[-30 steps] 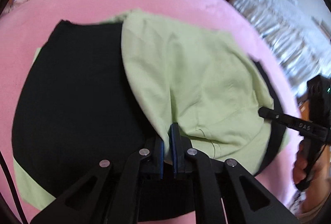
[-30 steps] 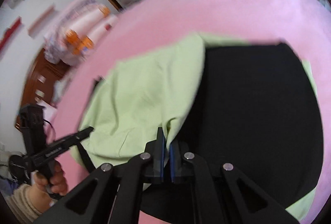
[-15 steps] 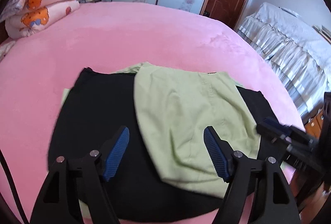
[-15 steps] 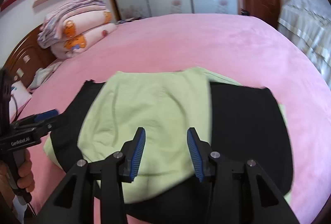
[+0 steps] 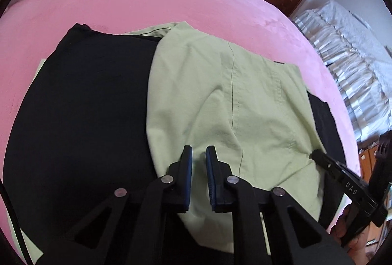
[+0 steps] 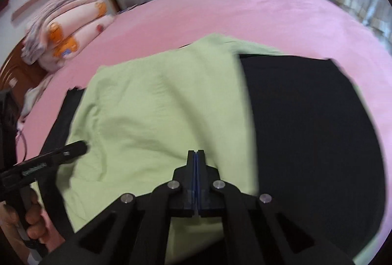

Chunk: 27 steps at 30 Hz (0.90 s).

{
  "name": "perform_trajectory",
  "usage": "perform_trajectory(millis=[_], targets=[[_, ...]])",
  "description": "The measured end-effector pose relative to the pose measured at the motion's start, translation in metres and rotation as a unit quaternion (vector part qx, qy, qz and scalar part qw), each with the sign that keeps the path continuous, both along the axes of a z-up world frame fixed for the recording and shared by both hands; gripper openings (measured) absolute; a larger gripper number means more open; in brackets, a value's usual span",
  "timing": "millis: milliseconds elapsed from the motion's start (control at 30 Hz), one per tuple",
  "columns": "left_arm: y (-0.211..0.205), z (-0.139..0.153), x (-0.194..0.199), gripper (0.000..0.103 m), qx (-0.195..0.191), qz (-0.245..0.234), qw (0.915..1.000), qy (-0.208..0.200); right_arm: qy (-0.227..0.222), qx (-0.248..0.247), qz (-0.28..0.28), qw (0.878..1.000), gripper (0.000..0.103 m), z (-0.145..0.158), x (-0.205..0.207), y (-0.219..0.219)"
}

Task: Fold large clothes
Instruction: 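Smooth the green hood flat on the black bundle with both tools, then open both tools and lift them off the bundle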

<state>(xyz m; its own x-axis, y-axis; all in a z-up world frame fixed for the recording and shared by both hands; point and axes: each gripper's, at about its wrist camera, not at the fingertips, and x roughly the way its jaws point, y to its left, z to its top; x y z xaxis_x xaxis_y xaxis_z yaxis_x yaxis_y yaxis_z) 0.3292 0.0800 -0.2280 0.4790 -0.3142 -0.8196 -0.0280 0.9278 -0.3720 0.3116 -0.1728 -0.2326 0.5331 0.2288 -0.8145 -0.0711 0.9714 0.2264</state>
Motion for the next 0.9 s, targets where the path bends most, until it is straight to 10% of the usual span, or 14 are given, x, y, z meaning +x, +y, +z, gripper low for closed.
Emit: perform_trajectory(millis=[267, 433, 733, 900], targets=[[-0.017, 0.026, -0.014, 0.02, 0.024, 0.012, 0.9996, -0.001, -0.005, 0.01, -0.007, 1.0, 0.003, 0.024, -0.027, -0.001], [-0.019, 0.064, -0.033, 0.047, 0.06, 0.021, 0.9977, -0.025, -0.023, 0.007, -0.007, 1.0, 0.003, 0.054, -0.044, 0.007], [-0.02, 0.132, -0.097, 0.05, 0.12, 0.013, 0.9911, -0.057, -0.052, 0.008, -0.019, 0.998, 0.003, 0.116, -0.093, 0.012], [-0.021, 0.161, -0.143, 0.056, 0.129, 0.014, 0.9891, -0.07, -0.076, 0.015, -0.026, 0.997, 0.031, 0.147, -0.13, 0.015]])
